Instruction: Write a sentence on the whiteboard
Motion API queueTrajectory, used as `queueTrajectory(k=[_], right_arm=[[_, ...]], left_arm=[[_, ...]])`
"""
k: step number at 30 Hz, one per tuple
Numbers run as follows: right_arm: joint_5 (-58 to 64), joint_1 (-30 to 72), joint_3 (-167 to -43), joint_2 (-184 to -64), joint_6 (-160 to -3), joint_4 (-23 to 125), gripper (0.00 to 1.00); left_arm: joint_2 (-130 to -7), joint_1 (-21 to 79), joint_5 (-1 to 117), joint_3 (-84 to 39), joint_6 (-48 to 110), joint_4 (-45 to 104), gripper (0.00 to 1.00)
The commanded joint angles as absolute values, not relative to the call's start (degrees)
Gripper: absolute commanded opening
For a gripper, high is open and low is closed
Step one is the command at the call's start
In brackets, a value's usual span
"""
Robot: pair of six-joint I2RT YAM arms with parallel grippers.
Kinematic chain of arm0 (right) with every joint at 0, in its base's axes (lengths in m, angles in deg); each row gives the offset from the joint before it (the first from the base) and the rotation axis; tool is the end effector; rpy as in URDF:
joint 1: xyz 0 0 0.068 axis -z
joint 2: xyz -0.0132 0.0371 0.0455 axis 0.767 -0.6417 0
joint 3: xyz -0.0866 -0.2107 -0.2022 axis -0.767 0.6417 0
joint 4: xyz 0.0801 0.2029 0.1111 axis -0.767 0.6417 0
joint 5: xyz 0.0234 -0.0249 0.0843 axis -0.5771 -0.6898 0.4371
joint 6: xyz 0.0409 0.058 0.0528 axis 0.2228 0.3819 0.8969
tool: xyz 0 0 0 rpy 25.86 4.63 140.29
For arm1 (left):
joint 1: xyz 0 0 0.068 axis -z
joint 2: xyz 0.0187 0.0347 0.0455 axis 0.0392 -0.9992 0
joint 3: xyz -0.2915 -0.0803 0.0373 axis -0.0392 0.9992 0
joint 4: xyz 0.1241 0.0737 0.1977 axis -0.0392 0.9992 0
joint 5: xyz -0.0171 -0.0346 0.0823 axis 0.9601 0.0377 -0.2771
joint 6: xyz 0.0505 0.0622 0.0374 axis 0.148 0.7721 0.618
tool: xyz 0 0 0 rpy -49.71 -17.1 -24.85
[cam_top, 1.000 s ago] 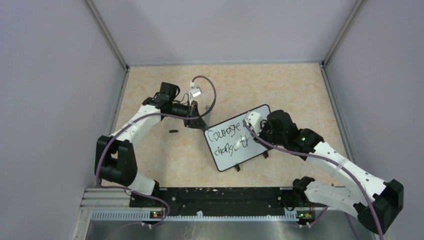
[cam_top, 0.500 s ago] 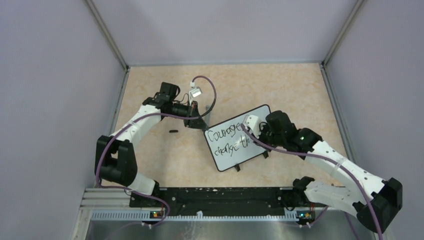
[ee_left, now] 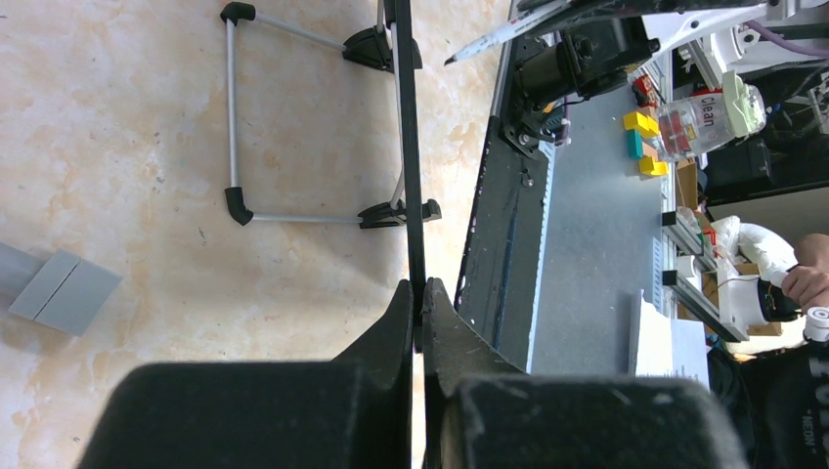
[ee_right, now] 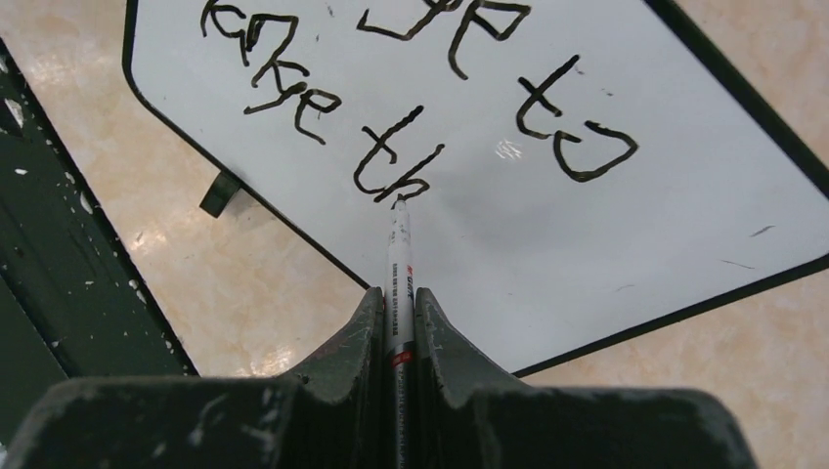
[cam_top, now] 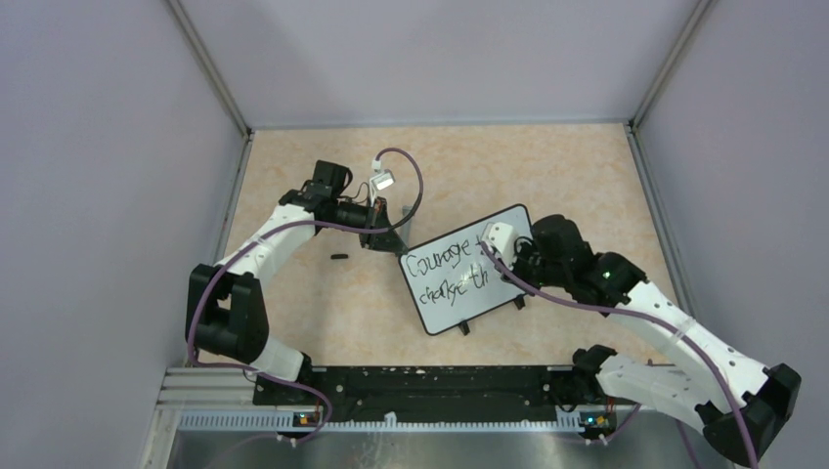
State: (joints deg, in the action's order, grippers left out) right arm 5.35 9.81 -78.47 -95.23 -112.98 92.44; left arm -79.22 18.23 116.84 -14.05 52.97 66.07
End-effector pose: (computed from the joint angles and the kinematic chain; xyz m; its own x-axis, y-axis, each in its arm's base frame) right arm 0.1255 0.1235 0.2875 -0.1855 -0.6996 -0.6901 -0.8869 0.4215 -0.1889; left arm 0.2598 -0.1496 0.2894 -0.6906 0.2714 -0.6703 0.7215 0.1952 -0.6643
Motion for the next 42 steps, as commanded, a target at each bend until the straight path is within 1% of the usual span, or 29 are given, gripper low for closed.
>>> queueTrajectory(k=[1, 3, 8, 17, 24, 29, 34, 42], right_arm=[[1.4, 10.2, -80.7, -94.6, -112.0, 90.2, 0.00], [-0.1, 10.3, -80.4, -95.9, -111.2, 90.0, 0.00], [0.7, 10.3, -80.2, -98.1, -110.3, 90.1, 0.00], [-2.0, 10.2, -78.7, -98.3, -109.3, 87.0, 0.00], [-4.1, 10.2, -78.1, -98.4, -109.4, 87.3, 0.00], [-8.1, 10.2, -78.6, -97.7, -108.4, 87.4, 0.00], [-7.2, 10.3, -78.4, -97.6, -108.8, 87.7, 0.00], [-1.6, 10.3, -77.7, -98.4, -112.7, 88.9, 0.00]], left_arm=[[-80.0, 18.9, 115.2, -14.9, 54.3, 66.3, 0.00], [-80.0, 18.9, 115.3, -14.9, 54.3, 66.4, 0.00], [-80.0, 18.9, 115.0, -15.0, 54.2, 66.4, 0.00], [-80.2, 18.9, 114.8, -14.9, 54.3, 66.4, 0.00], [-80.6, 18.9, 114.7, -14.9, 54.3, 66.4, 0.00], [-80.5, 18.9, 114.7, -14.9, 54.3, 66.4, 0.00], [-80.5, 18.9, 114.6, -15.0, 54.3, 66.4, 0.00], [-80.6, 18.9, 114.6, -15.0, 54.3, 66.4, 0.00]])
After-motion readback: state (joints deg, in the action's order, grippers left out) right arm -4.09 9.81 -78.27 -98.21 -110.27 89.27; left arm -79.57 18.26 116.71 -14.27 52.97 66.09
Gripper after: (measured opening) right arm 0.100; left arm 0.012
